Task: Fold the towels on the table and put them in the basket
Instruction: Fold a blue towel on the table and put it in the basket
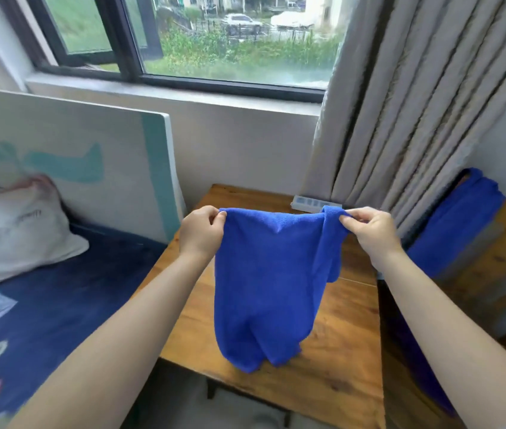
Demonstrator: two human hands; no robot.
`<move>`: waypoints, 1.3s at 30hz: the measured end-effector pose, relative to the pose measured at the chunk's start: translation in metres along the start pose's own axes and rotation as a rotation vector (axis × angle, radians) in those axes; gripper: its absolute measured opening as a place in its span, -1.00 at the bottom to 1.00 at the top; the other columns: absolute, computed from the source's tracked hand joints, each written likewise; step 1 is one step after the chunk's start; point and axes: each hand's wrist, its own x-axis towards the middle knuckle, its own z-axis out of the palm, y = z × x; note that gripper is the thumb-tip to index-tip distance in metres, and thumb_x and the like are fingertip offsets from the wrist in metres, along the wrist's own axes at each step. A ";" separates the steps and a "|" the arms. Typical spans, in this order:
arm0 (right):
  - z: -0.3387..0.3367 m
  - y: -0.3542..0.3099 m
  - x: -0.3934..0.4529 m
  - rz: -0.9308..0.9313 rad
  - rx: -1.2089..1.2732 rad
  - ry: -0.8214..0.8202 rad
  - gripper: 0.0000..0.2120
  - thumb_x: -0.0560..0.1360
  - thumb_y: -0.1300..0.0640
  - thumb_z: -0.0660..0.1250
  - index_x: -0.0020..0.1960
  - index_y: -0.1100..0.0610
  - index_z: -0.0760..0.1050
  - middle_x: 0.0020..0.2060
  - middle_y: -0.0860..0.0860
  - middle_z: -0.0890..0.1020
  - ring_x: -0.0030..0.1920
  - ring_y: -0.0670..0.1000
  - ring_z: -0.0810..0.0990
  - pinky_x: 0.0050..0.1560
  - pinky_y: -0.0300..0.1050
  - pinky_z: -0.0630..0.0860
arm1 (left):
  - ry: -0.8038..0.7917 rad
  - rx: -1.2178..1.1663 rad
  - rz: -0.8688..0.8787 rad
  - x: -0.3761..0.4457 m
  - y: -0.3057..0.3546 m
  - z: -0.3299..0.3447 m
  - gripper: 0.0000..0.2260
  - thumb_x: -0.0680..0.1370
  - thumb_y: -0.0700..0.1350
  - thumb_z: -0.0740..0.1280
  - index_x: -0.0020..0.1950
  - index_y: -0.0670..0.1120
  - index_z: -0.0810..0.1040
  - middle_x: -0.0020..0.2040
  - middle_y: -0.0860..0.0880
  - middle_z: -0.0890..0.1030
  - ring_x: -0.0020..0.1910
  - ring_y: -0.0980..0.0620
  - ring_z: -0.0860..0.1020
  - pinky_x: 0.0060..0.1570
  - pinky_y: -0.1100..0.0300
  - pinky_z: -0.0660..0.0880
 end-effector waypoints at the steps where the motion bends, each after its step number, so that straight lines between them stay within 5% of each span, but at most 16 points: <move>1: 0.013 0.005 0.005 0.024 0.000 -0.035 -0.87 0.46 0.33 0.31 -0.03 0.30 0.59 -0.19 0.07 0.56 -0.29 -0.17 0.53 -0.29 -0.46 0.42 | -0.022 0.022 -0.033 0.003 -0.014 -0.001 -0.78 0.59 -0.15 0.19 -0.08 -0.24 0.57 -0.20 -0.08 0.52 -0.16 -0.01 0.42 -0.21 0.24 0.24; 5: 0.056 0.035 0.021 0.122 -0.034 -0.145 -0.85 0.46 0.35 0.27 -0.02 0.32 0.59 -0.14 0.10 0.57 -0.09 0.05 0.51 -0.05 -0.13 0.44 | -0.124 0.089 -0.153 0.016 -0.061 0.008 -0.80 0.59 -0.13 0.20 -0.13 -0.18 0.54 -0.20 -0.08 0.53 -0.15 -0.04 0.44 -0.19 0.22 0.30; 11: 0.104 0.096 0.045 0.335 -0.165 -0.294 -0.85 0.45 0.37 0.23 -0.15 0.24 0.58 -0.21 0.11 0.56 -0.14 0.07 0.48 -0.13 -0.16 0.40 | -0.322 0.198 -0.359 0.039 -0.115 0.057 -0.80 0.58 -0.12 0.19 -0.23 -0.13 0.45 -0.33 0.03 0.46 -0.17 -0.01 0.43 -0.36 0.22 0.28; 17: 0.138 0.170 0.046 0.622 -0.241 -0.345 -0.77 0.43 0.40 0.26 -0.33 0.17 0.52 -0.39 0.03 0.53 -0.15 0.08 0.50 0.02 0.11 0.48 | -0.527 0.255 -0.528 0.030 -0.159 0.114 -0.68 0.56 -0.14 0.21 -0.41 -0.05 0.32 -0.41 0.05 0.39 -0.20 -0.05 0.42 -0.22 0.22 0.30; 21: 0.151 0.195 0.028 0.738 -0.163 -0.285 -0.70 0.42 0.46 0.19 -0.32 0.14 0.52 -0.35 0.05 0.53 -0.12 0.07 0.48 0.02 0.03 0.46 | -0.627 0.271 -0.566 0.024 -0.177 0.130 -0.72 0.54 -0.15 0.23 -0.38 -0.07 0.36 -0.29 -0.04 0.48 -0.19 -0.03 0.43 -0.19 0.24 0.31; 25: 0.156 0.196 0.004 0.832 0.009 -0.079 -0.69 0.49 0.35 0.24 0.23 0.26 0.41 -0.05 0.11 0.47 -0.04 0.09 0.46 0.05 0.03 0.44 | -0.693 0.234 -0.576 0.026 -0.189 0.135 -0.67 0.53 -0.13 0.25 -0.43 -0.05 0.32 -0.41 0.03 0.40 -0.33 0.02 0.39 -0.33 0.21 0.27; 27: 0.155 0.190 -0.011 0.909 0.117 0.028 -0.60 0.51 0.23 0.28 0.32 0.25 0.32 -0.02 0.10 0.45 -0.04 0.08 0.45 0.03 0.01 0.42 | -0.685 0.197 -0.573 0.030 -0.195 0.134 -0.66 0.54 -0.14 0.23 -0.44 -0.08 0.30 -0.44 0.01 0.34 -0.36 0.00 0.33 -0.38 0.17 0.21; 29: 0.154 0.182 -0.029 0.914 0.133 0.020 -0.72 0.51 0.19 0.29 0.19 0.22 0.40 -0.06 0.08 0.50 -0.02 0.05 0.47 0.05 -0.04 0.43 | -0.646 0.115 -0.610 0.033 -0.202 0.133 -0.72 0.53 -0.20 0.21 -0.39 -0.11 0.34 -0.42 -0.02 0.37 -0.33 -0.04 0.34 -0.42 0.20 0.22; 31: 0.158 0.174 -0.046 0.894 0.119 -0.023 -0.92 0.50 0.23 0.31 -0.04 0.20 0.44 -0.23 0.02 0.52 -0.12 0.01 0.47 -0.10 -0.29 0.45 | -0.640 0.015 -0.657 0.039 -0.207 0.133 -0.84 0.52 -0.26 0.23 -0.25 -0.11 0.41 -0.33 -0.04 0.46 -0.29 -0.04 0.43 -0.41 0.25 0.28; 32: 0.162 0.172 -0.051 0.872 0.100 -0.026 -0.94 0.49 0.26 0.31 -0.13 0.22 0.44 -0.31 -0.01 0.49 -0.21 -0.02 0.45 -0.26 -0.44 0.42 | -0.636 -0.036 -0.687 0.042 -0.208 0.133 -0.91 0.53 -0.26 0.25 -0.14 -0.11 0.40 -0.30 -0.04 0.48 -0.23 -0.04 0.47 -0.38 0.27 0.31; 34: 0.172 0.174 -0.056 0.829 0.037 -0.001 -0.79 0.48 0.32 0.30 -0.31 0.20 0.39 -0.42 -0.01 0.41 -0.32 -0.04 0.36 -0.42 -0.41 0.35 | -0.674 -0.090 -0.723 0.048 -0.208 0.134 -0.87 0.53 -0.26 0.29 0.01 -0.11 0.38 -0.31 -0.01 0.47 -0.23 -0.03 0.51 -0.34 0.29 0.34; 36: 0.179 0.174 -0.056 0.807 -0.026 0.001 -0.64 0.48 0.33 0.27 -0.43 0.13 0.27 -0.48 -0.02 0.34 -0.37 -0.04 0.28 -0.41 -0.28 0.26 | -0.739 -0.052 -0.691 0.052 -0.207 0.136 -0.95 0.53 -0.26 0.28 -0.12 -0.14 0.48 -0.35 0.02 0.47 -0.30 -0.02 0.49 -0.37 0.30 0.33; 39: 0.180 0.173 -0.054 0.826 -0.082 0.066 -0.60 0.49 0.33 0.23 -0.45 0.11 0.20 -0.49 -0.01 0.29 -0.42 -0.05 0.21 -0.40 -0.18 0.14 | -0.772 0.008 -0.617 0.058 -0.209 0.136 -0.71 0.53 -0.28 0.24 -0.38 -0.06 0.43 -0.40 0.00 0.45 -0.23 -0.04 0.45 -0.35 0.24 0.32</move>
